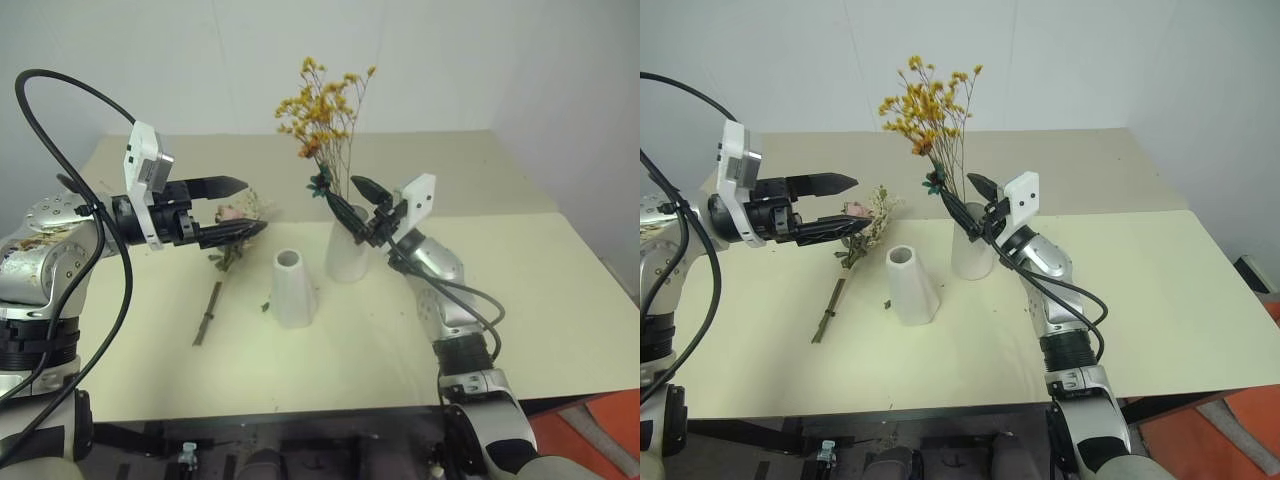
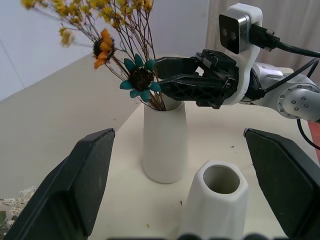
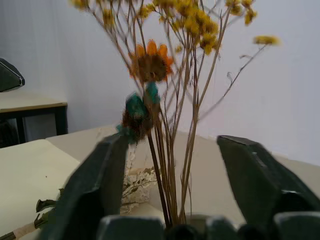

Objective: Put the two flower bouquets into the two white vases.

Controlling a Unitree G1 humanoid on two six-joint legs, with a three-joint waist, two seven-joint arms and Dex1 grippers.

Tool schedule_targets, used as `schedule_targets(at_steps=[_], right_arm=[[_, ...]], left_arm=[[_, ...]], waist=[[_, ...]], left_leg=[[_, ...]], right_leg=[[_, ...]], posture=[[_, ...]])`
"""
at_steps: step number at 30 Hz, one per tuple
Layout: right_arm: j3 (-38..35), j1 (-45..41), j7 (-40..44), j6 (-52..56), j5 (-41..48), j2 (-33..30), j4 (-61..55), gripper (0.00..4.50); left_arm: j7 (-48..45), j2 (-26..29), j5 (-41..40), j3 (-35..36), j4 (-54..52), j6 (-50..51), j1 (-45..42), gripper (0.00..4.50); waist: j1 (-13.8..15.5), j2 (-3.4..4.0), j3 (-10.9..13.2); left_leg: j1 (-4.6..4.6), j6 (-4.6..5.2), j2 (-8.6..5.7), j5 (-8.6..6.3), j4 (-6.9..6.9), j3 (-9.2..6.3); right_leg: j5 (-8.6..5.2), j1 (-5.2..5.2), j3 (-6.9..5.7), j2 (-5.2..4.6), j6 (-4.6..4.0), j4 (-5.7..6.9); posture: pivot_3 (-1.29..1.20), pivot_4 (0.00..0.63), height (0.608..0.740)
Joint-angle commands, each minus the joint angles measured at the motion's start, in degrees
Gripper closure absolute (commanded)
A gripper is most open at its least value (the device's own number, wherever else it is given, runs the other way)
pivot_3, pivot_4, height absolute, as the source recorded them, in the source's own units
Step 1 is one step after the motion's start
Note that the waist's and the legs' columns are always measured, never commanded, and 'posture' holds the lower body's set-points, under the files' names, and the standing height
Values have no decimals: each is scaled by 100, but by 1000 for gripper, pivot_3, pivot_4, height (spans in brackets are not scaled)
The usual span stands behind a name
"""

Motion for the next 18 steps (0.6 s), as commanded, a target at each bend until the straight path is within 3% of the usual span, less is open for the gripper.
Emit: schedule_targets(at_steps=[1,8,13,18], right_arm=[[-227,295,-42,236,239,-261,-817,35],[-522,927,417,1515,800,-1512,-1992,35],[-735,1005,1273,2252,1522,-2528,-2376,35],[-587,743,2449,2799,2005,-3257,-2220,35]], left_arm=[[6,74,-42,104,-169,12,-32,0],[135,319,-145,396,-414,248,388,0],[350,641,-133,618,-681,569,888,0],[1204,1040,293,304,-860,1493,1083,0]], waist=[[6,0,0],[6,0,1],[-1,-2,2],[16,-5,3]], left_leg=[[0,0,0,0,0,0],[2,0,0,0,0,1],[6,0,2,0,0,3],[15,0,3,0,0,4]], right_leg=[[0,0,0,0,0,0],[-14,3,2,0,21,-2],[-24,2,6,3,35,-2],[-25,13,6,4,39,-8]], posture=[[0,150,740],[0,150,740],[0,150,740],[0,150,740]])
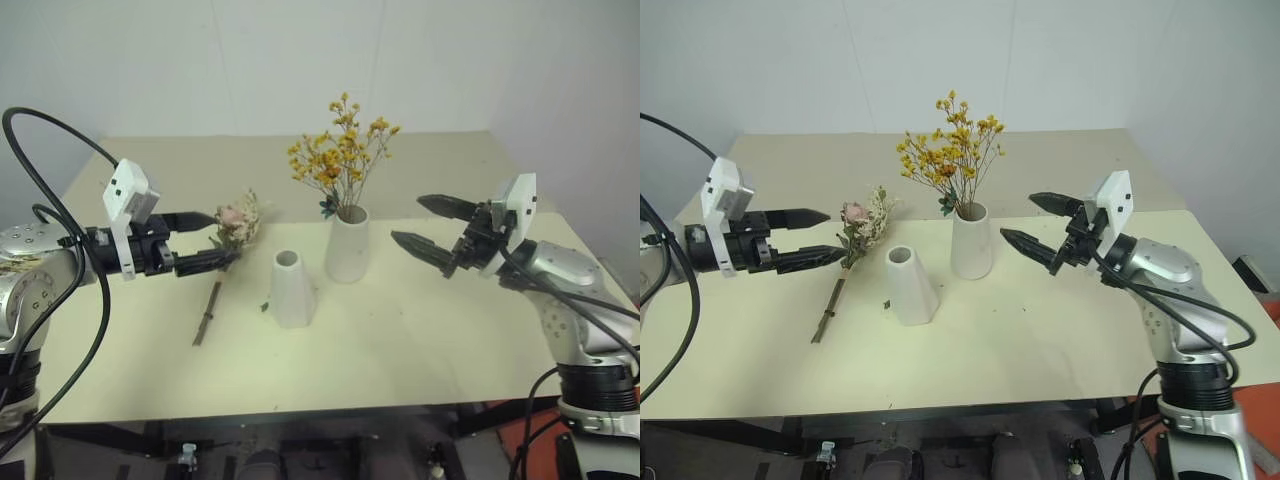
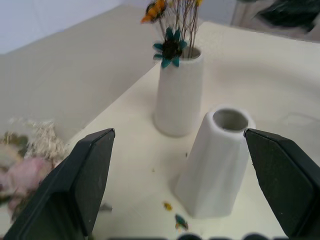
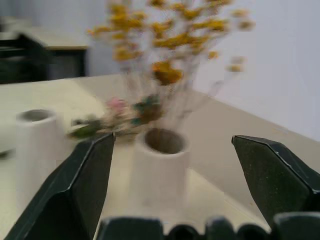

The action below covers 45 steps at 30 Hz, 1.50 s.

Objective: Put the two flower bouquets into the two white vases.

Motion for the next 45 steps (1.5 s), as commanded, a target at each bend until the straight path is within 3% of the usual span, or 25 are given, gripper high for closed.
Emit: schedule_targets(at_steps=[1,8,13,20,25,28,40,45], right_arm=[[25,-366,686,416,438,-285,-27,35],[220,-704,1630,790,687,-679,-24,35],[379,-821,1887,726,544,-679,-33,35],[381,-875,1925,732,539,-629,-23,35],[306,-827,1874,763,585,-616,-122,35],[273,-800,1840,750,582,-609,-126,0],[245,-734,1721,784,620,-570,-201,0],[270,-723,1711,805,619,-542,-183,0]], left_arm=[[785,135,278,-146,-116,754,-175,0],[2029,45,751,-857,76,2632,-974,0],[2498,-420,931,-1220,558,3635,-1511,0],[2708,-1065,1059,-1602,1152,3868,-1721,0],[2749,-1192,1238,-1842,1517,3675,-1711,0],[2742,-1304,1350,-1929,1847,3493,-1772,563],[2766,-1426,1590,-1663,2110,3181,-1901,4336],[3113,-1604,1652,-918,1670,2498,-1823,4488]], waist=[[4,0,0],[30,-22,13],[38,-23,13],[45,-24,14],[40,-24,14],[44,-24,14],[89,-24,14],[100,-25,14]], left_leg=[[1,0,0,0,0,0],[-13,0,-3,0,0,-3],[-11,0,-4,0,0,-5],[-11,0,-6,0,1,-6],[-11,0,-6,0,1,-6],[-9,-1,-7,0,2,-6],[-10,-1,-8,0,3,-6],[-12,-1,-8,0,3,-6]], right_leg=[[0,0,0,0,1,1],[0,-5,-3,-1,1,-5],[0,-5,-4,0,2,-3],[2,-5,-4,-1,-1,-1],[3,-6,-2,-1,-2,1],[3,-4,-2,-2,-2,4],[4,-5,-3,-3,-5,4],[11,-5,-3,-4,-15,3]], posture=[[0,150,740],[0,150,740],[0,150,740],[0,150,740],[0,150,740],[0,150,740],[0,150,740],[0,150,740]])
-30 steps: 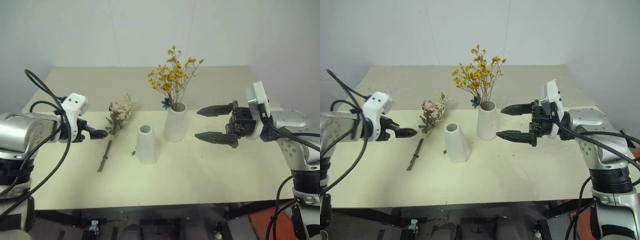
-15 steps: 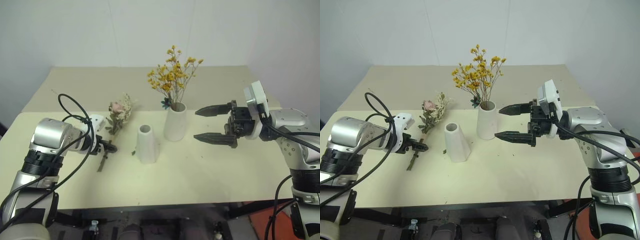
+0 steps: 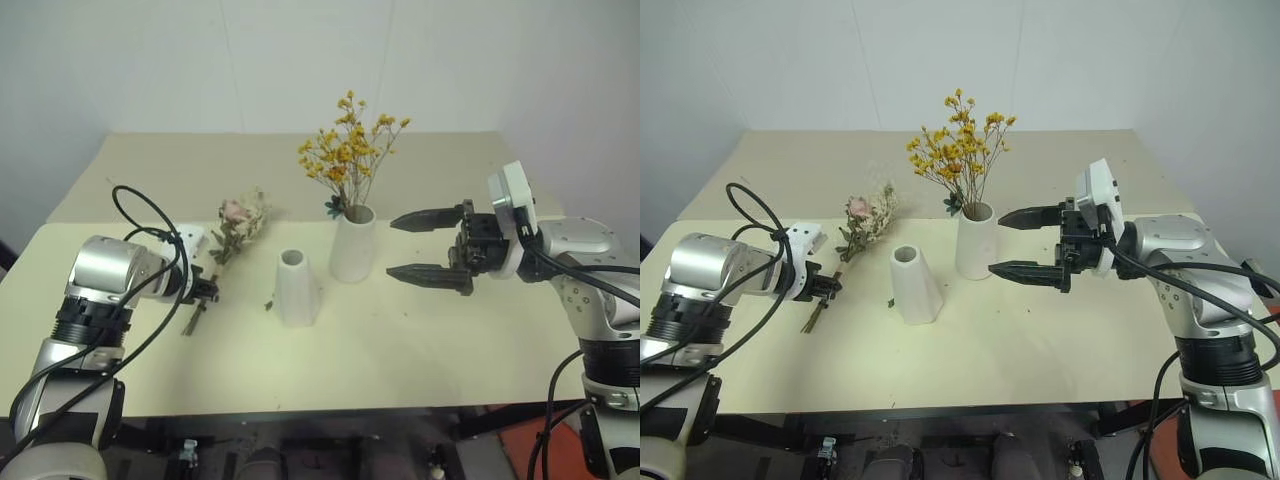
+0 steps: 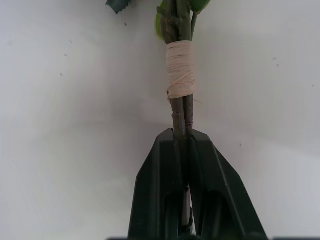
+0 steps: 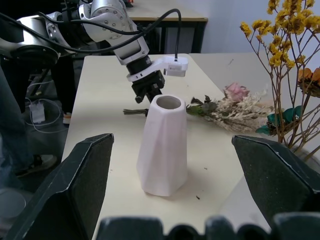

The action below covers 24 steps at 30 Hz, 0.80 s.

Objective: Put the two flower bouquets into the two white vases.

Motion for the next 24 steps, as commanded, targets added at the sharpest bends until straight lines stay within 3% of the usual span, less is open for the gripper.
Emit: schedule_targets(at_steps=[1,5,11,24], right_arm=[[-158,23,-7,17,154,6,-169,0],[-113,33,5,7,127,34,-146,0],[-80,43,-47,-31,60,124,-139,0],[-100,156,-286,-50,40,291,-279,0]], left_arm=[[377,-190,95,940,-652,-1032,-40,4488],[91,-525,-258,1802,-1307,-2470,97,4488],[-587,-998,-1327,2528,-2039,-3166,228,4488],[-1925,-1198,-3238,2759,-2291,-3418,616,4488]], waist=[[13,-4,2],[45,-5,3],[55,-5,3],[52,-5,3]], left_leg=[[-1,0,0,0,1,-1],[-4,-1,1,0,3,0],[-1,-1,0,0,8,1],[-1,0,1,0,14,2]], right_leg=[[3,0,-1,0,-5,-1],[17,0,-2,-3,-27,-3],[18,3,-2,-3,-27,0],[17,5,-1,-1,-24,0]], posture=[[0,150,740],[0,150,740],[0,150,740],[0,150,740]])
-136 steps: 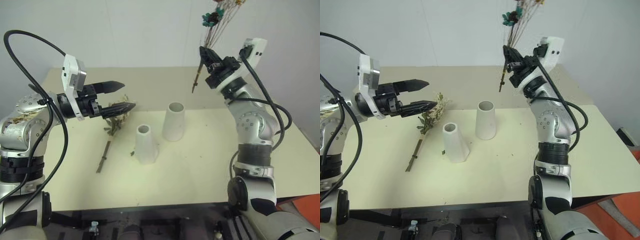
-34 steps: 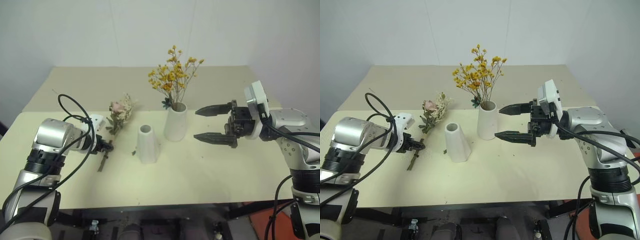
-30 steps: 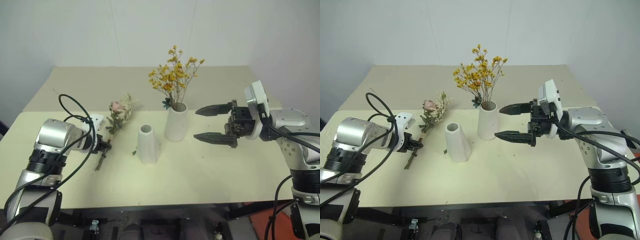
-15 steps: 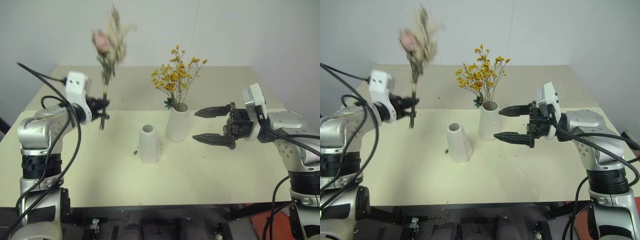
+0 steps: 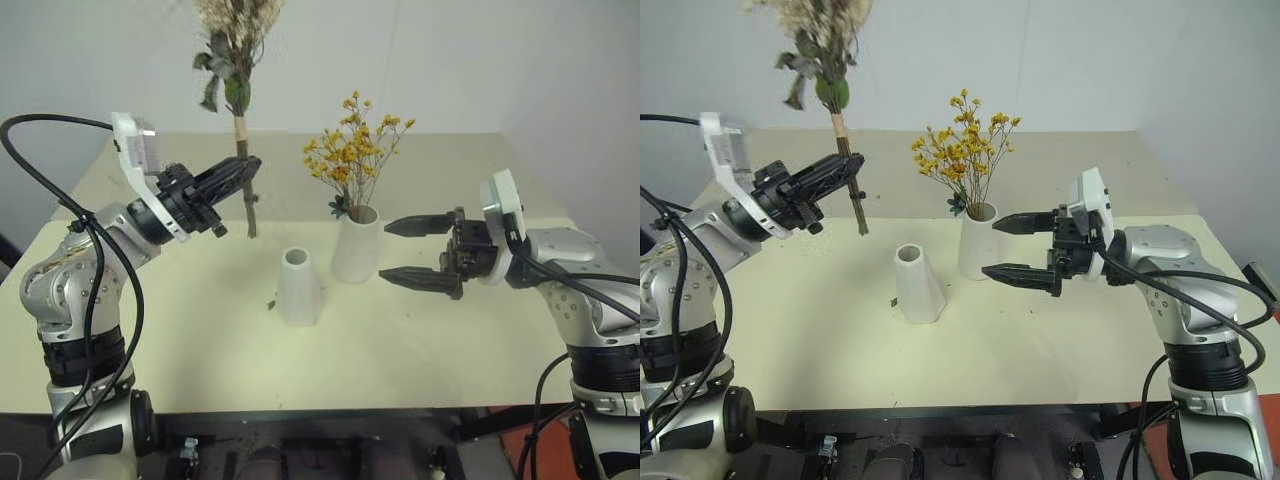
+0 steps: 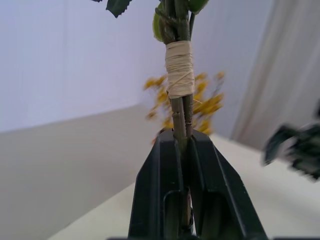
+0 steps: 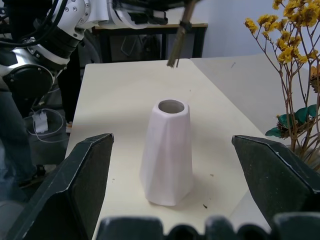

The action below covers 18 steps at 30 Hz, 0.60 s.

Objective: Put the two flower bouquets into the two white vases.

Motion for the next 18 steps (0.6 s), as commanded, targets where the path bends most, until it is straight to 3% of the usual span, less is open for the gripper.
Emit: schedule_targets(at_steps=[1,5,12,18], right_arm=[[-103,-18,-72,-51,59,10,-214,0],[-79,-40,-149,-56,41,73,-226,0],[-91,-19,-291,-41,58,141,-313,0],[-112,27,-381,-5,92,137,-407,0]], left_arm=[[-251,-39,-547,122,-116,-119,-27,4488],[-505,-6,-825,-90,-30,-19,-28,4488],[-731,76,-501,-467,64,-391,52,4488],[-778,-177,-111,-737,329,-987,15,4488]], waist=[[0,0,0],[0,0,0],[-2,0,0],[11,0,0]], left_leg=[[0,0,0,0,0,0],[1,0,0,0,3,0],[1,0,0,0,3,-1],[0,0,0,0,4,-1]], right_leg=[[0,0,0,0,0,0],[-1,1,0,1,2,1],[-1,1,0,1,2,-1],[-1,3,-1,2,2,-1]], posture=[[0,150,740],[0,150,740],[0,150,740],[0,150,740]])
